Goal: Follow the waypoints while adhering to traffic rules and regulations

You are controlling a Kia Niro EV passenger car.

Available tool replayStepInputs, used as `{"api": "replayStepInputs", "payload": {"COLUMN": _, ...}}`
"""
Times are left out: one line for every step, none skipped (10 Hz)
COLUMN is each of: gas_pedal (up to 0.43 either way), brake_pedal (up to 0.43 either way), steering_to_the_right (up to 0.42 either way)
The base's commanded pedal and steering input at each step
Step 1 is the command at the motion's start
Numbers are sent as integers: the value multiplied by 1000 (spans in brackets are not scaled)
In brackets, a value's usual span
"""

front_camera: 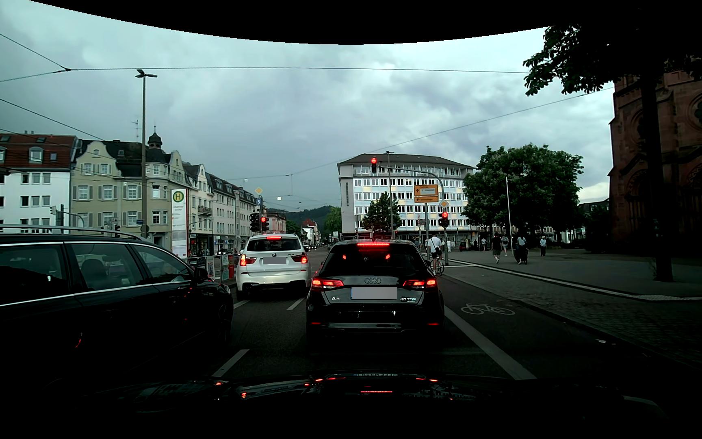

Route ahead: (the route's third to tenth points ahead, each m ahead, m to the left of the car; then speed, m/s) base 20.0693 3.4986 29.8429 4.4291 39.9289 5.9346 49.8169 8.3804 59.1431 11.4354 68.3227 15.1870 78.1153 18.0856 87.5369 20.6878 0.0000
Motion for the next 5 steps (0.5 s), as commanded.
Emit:
{"api": "replayStepInputs", "payload": {"gas_pedal": 0, "brake_pedal": 244, "steering_to_the_right": -3}}
{"api": "replayStepInputs", "payload": {"gas_pedal": 0, "brake_pedal": 244, "steering_to_the_right": -3}}
{"api": "replayStepInputs", "payload": {"gas_pedal": 0, "brake_pedal": 244, "steering_to_the_right": -3}}
{"api": "replayStepInputs", "payload": {"gas_pedal": 0, "brake_pedal": 244, "steering_to_the_right": -3}}
{"api": "replayStepInputs", "payload": {"gas_pedal": 0, "brake_pedal": 250, "steering_to_the_right": -3}}
